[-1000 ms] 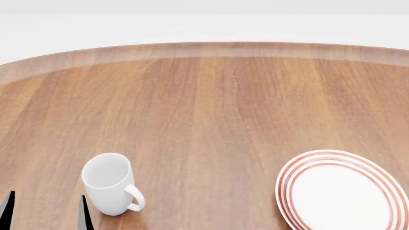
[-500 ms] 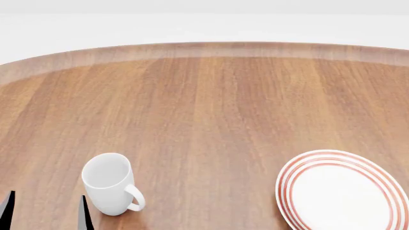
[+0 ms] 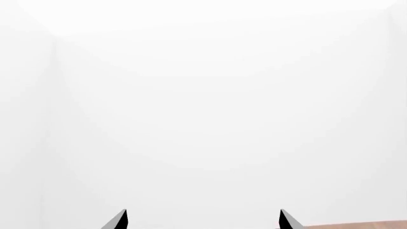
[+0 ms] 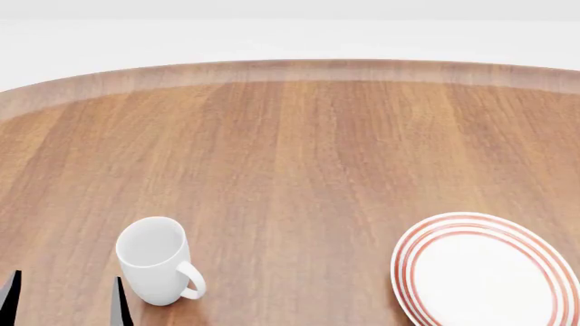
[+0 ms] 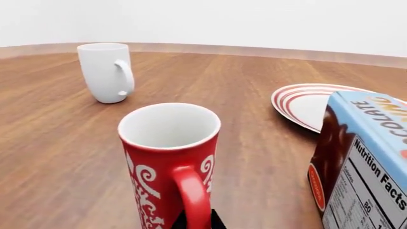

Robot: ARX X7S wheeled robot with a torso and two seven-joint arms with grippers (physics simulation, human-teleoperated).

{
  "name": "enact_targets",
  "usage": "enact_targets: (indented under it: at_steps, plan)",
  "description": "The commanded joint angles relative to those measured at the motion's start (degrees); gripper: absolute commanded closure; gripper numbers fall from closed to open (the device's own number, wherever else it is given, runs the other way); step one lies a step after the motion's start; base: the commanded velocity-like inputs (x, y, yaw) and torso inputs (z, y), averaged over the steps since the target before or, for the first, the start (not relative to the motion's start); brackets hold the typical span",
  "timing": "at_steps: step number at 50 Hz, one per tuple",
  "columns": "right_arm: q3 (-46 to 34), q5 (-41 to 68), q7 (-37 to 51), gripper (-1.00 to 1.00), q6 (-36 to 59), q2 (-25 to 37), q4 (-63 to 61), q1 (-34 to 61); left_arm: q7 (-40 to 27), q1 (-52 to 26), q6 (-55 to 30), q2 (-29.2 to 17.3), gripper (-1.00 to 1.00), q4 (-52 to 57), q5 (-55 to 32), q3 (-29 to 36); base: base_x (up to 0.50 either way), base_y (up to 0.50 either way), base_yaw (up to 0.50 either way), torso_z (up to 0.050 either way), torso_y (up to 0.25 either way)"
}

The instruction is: Pick up the red mug and put it on the plate

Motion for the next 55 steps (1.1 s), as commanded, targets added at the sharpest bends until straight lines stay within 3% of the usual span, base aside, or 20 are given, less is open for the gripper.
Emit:
enact_targets:
  at_steps: [1,8,25,41,55]
  plan:
    - [-0.2,0.0,-0.1,1.0,0.0,0.0,1.0,0.3,-0.2,-0.1,0.1,-0.1,-1.0,-0.1,0.0,0.1,0.0,0.0,0.0,0.0,0.0]
    - [0.4,-0.2,1.1,1.0,1.2,0.9,-1.8,-1.0,-0.4,-0.1,0.5,-0.1,-1.0,-0.3,0.2,0.2,0.0,0.0,0.0,0.0,0.0]
    - [5.8,-2.6,10.6,1.0,22.5,10.8,-42.4,-8.6,-0.6,-0.4,1.3,-0.2,-1.0,-0.6,0.3,0.4,0.0,0.0,0.0,0.0,0.0]
    - [8.1,2.0,12.5,1.0,32.2,14.1,-55.6,-7.5,-1.0,-0.5,1.7,-0.2,-1.0,-0.9,0.5,0.6,0.0,0.0,0.0,0.0,0.0]
    - [13.7,11.9,17.5,1.0,49.0,18.2,-67.6,-1.9,-1.1,-0.6,2.0,-0.3,-1.0,-1.1,0.4,0.8,0.0,0.0,0.0,0.0,0.0]
